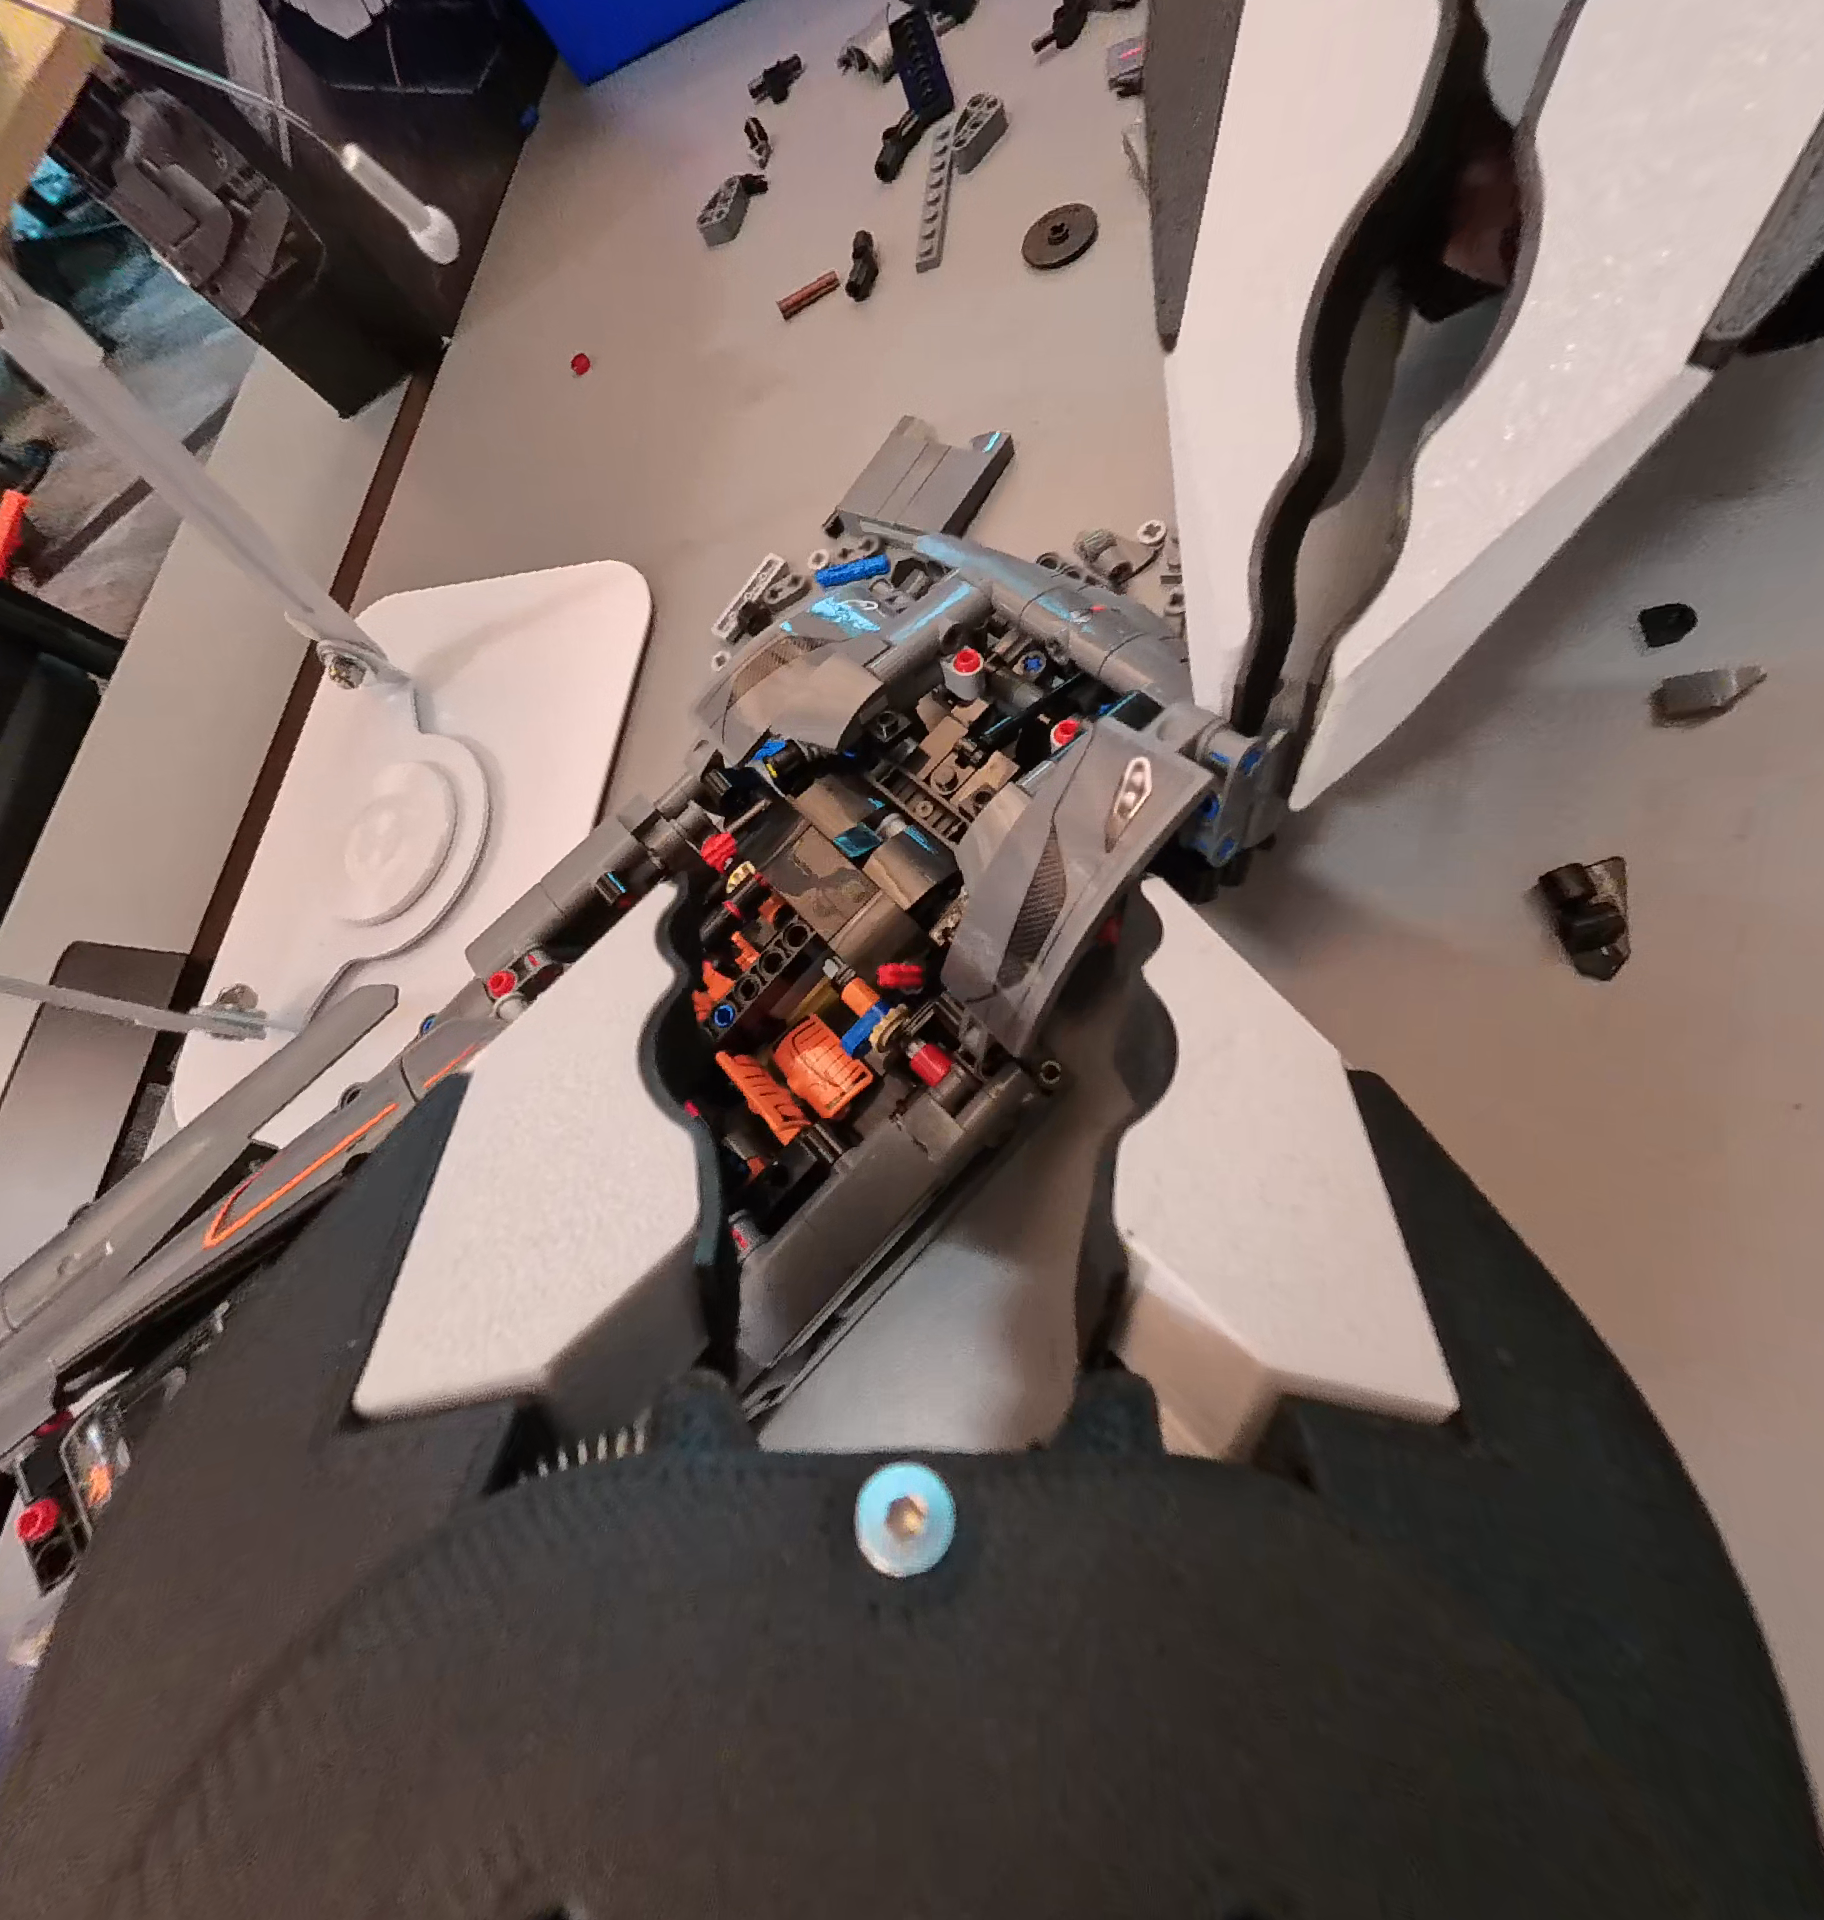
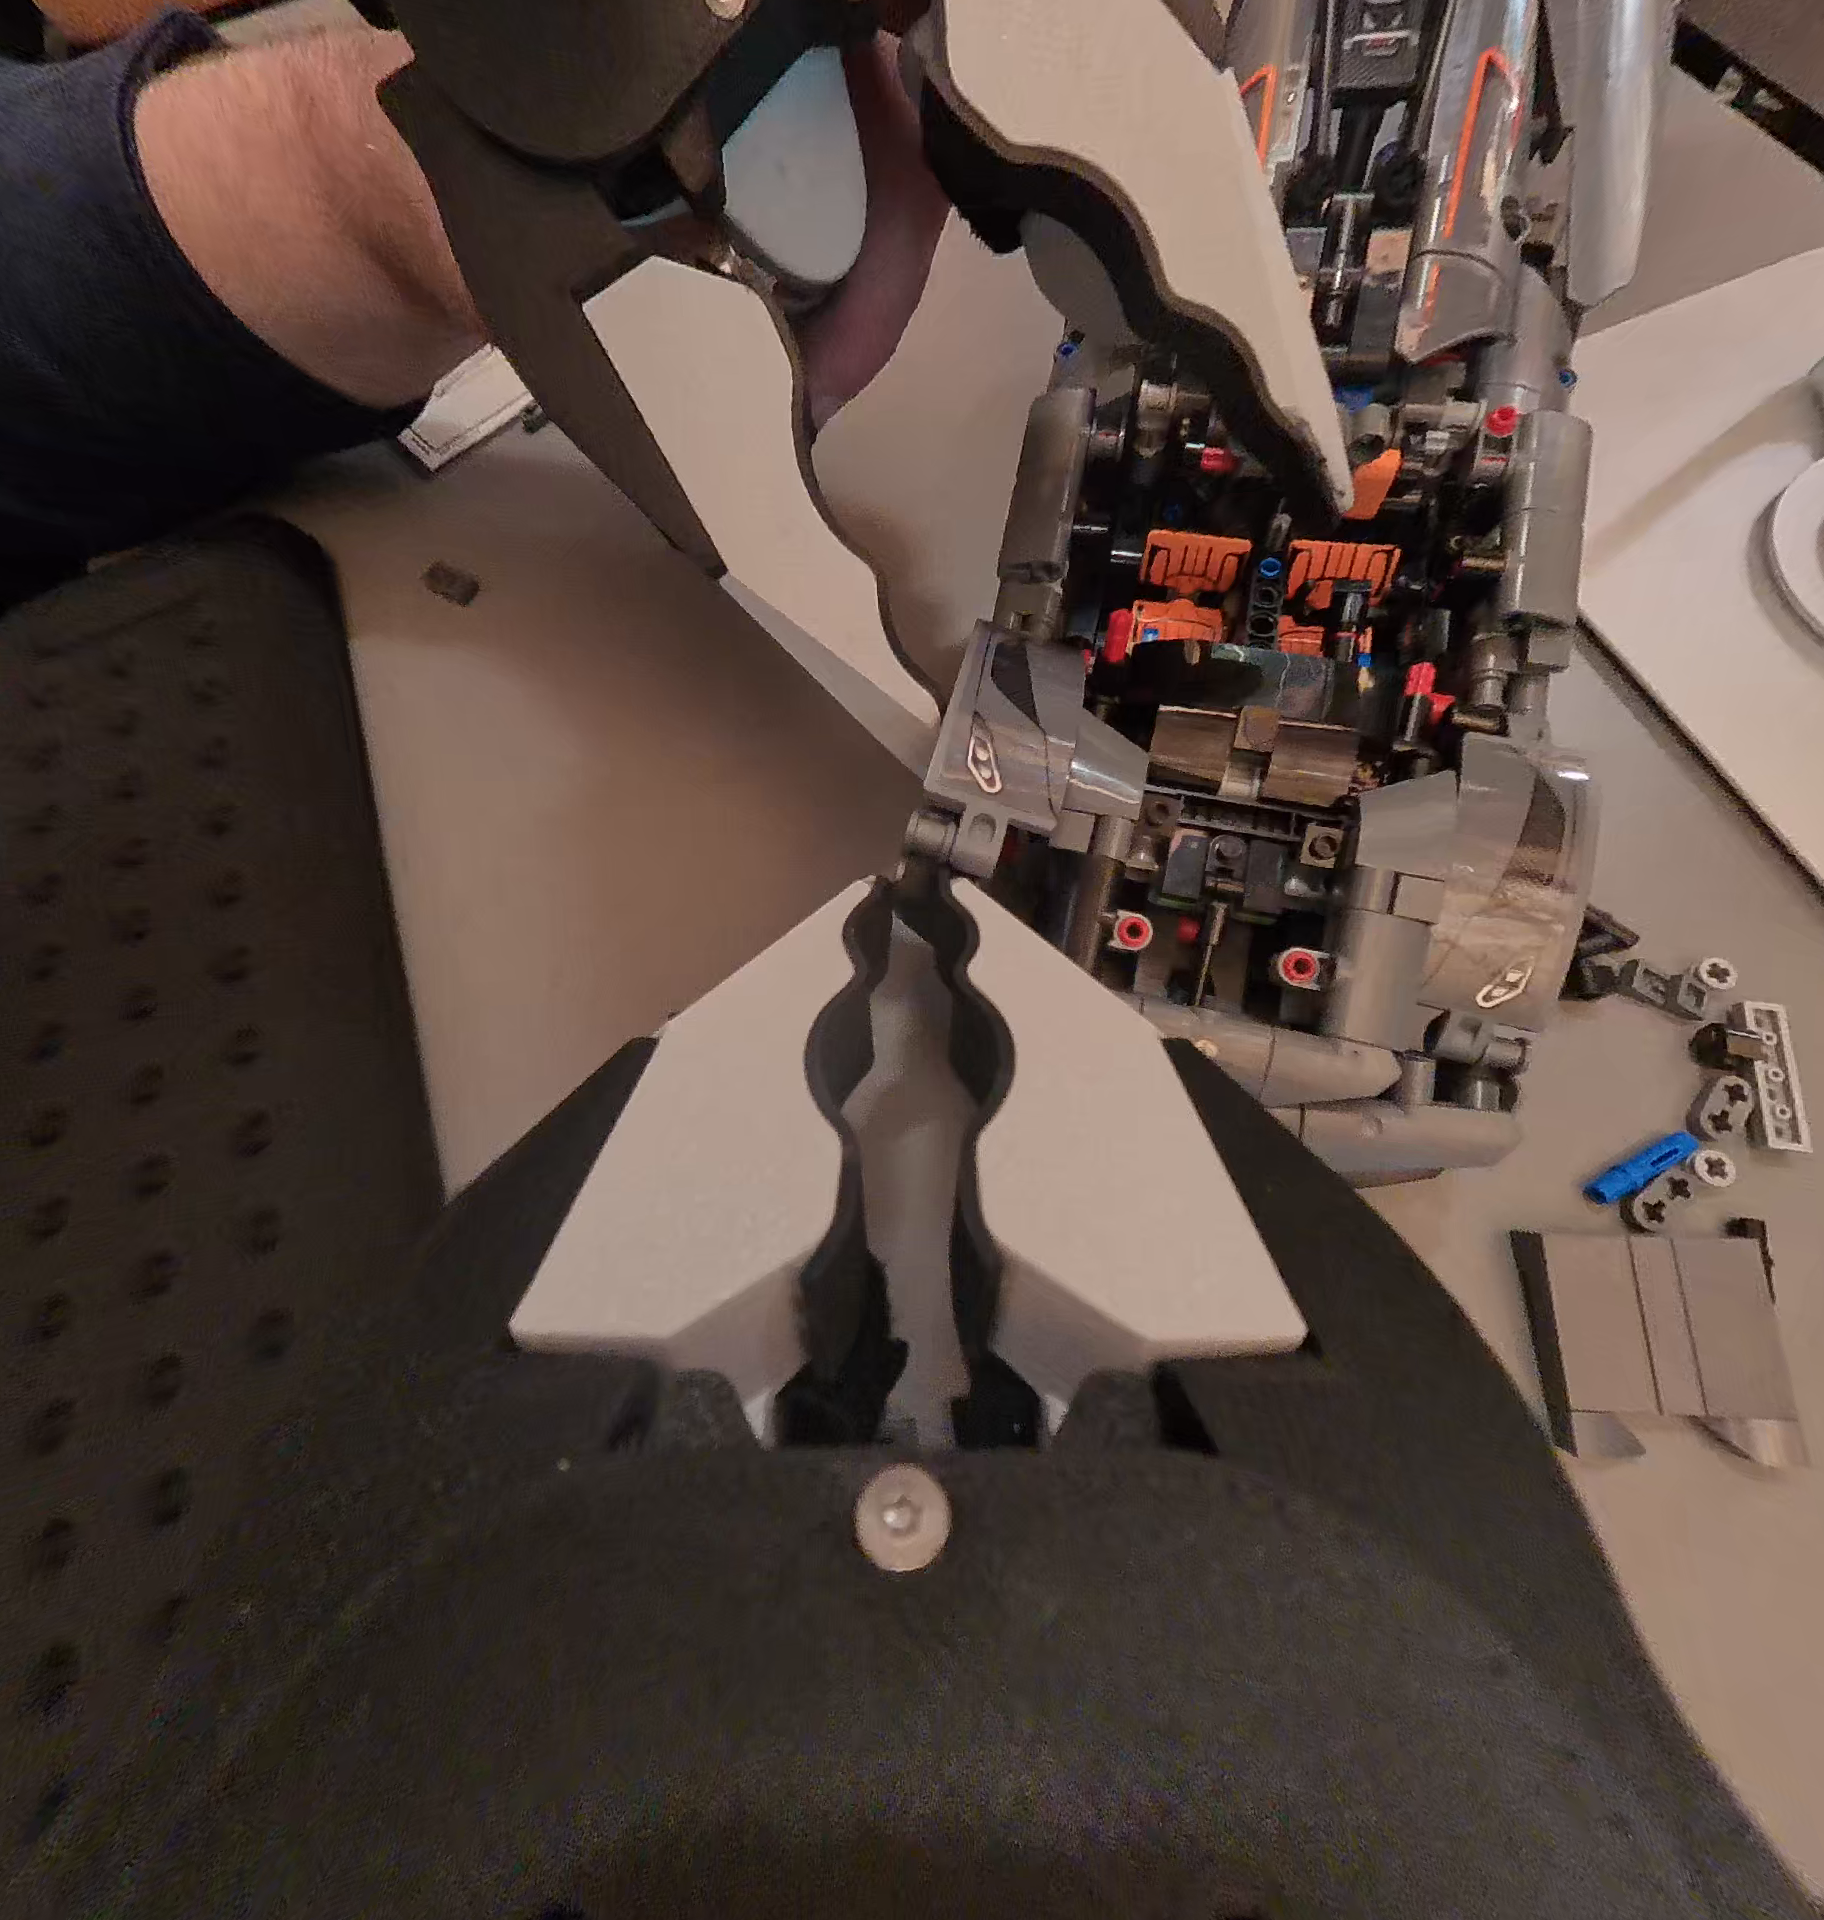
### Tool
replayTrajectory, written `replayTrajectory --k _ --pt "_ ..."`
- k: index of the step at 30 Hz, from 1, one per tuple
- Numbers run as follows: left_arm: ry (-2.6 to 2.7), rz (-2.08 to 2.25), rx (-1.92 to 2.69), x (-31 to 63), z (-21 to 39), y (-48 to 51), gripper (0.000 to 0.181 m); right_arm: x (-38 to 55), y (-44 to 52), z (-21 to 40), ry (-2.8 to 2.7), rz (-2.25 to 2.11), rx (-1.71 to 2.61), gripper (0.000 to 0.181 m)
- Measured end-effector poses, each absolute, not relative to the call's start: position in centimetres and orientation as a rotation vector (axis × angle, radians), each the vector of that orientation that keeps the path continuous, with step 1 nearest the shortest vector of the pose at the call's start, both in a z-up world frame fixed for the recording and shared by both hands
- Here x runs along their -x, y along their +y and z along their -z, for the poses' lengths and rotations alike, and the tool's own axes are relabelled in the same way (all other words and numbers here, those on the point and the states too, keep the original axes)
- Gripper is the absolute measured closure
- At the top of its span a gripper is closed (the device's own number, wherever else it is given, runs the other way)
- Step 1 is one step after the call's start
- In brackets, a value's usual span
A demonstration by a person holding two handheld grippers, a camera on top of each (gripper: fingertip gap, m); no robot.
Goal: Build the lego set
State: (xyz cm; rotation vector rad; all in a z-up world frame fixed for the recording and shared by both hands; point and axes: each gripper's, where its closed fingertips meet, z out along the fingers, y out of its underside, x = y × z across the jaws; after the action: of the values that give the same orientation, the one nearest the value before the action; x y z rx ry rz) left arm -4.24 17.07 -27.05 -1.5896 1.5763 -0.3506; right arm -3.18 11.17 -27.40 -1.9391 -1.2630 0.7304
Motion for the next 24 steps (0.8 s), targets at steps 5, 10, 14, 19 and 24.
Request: replayTrajectory --k 5,10,14,19,24 --pt "1.609 0.261 1.587 4.6 27.9 17.5 0.102 3.7 11.3 26.1 -1.201 -0.849 1.954 0.177" --pt "1.596 0.274 1.600 4.7 28.0 17.8 0.105 4.6 10.9 26.3 -1.168 -0.907 2.008 0.176" --pt "1.601 0.265 1.597 4.8 28.1 17.8 0.104 4.7 10.5 26.5 -1.148 -0.977 2.052 0.176" --pt "1.607 0.265 1.594 4.6 28.1 17.6 0.104 5.4 9.1 26.9 -1.141 -1.134 2.102 0.176" --pt "1.611 0.263 1.589 4.7 28.2 17.6 0.106 5.5 8.2 27.8 -1.182 -1.106 2.131 0.176"
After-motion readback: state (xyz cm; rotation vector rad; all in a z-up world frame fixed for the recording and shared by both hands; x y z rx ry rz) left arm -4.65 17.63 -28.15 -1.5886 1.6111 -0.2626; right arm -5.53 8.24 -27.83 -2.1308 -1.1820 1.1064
